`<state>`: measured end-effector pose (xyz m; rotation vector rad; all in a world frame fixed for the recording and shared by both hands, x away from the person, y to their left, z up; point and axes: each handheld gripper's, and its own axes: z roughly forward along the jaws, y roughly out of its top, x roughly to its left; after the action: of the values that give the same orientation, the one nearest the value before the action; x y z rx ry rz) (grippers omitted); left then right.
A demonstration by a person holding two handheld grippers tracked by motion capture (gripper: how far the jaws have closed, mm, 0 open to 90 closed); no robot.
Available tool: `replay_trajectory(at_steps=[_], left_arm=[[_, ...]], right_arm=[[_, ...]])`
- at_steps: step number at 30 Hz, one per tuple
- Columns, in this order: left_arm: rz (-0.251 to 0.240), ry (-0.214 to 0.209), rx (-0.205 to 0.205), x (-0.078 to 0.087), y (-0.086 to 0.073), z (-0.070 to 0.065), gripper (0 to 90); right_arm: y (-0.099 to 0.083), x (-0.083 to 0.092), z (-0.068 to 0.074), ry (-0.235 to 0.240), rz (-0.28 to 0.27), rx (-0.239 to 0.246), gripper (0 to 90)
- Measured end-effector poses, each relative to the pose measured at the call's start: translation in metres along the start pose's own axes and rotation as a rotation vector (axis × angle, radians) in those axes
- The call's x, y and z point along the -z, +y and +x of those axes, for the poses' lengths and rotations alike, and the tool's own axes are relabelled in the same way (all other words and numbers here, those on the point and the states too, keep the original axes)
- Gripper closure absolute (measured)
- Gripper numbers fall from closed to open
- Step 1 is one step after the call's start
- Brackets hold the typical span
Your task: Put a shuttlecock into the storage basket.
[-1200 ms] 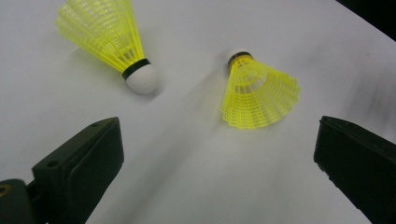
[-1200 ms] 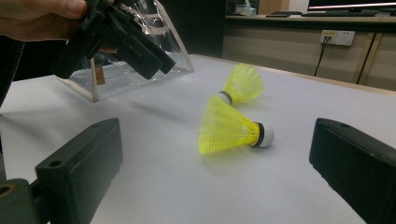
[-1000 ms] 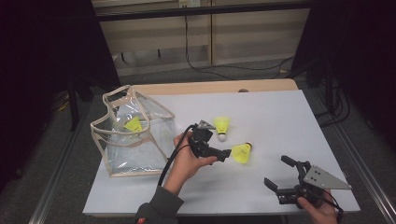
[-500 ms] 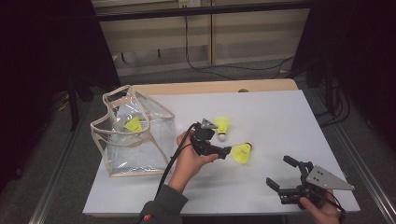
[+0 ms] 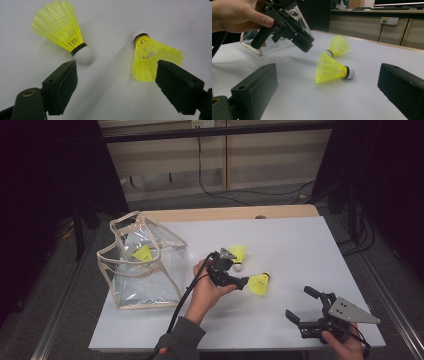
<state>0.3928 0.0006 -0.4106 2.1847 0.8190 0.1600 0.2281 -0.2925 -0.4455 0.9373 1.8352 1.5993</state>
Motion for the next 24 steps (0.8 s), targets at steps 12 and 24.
replay_trajectory(at_steps=[12,24], left_arm=[[0.023,-0.011,-0.044,-0.009,-0.002,-0.005,22.5],[0.019,-0.047,-0.068,-0.021,-0.004,-0.009,27.2]], right_arm=[[0.001,-0.002,0.0,0.003,-0.003,0.002,2.8],[0.0,-0.002,0.0,0.002,0.003,0.0,2.8]])
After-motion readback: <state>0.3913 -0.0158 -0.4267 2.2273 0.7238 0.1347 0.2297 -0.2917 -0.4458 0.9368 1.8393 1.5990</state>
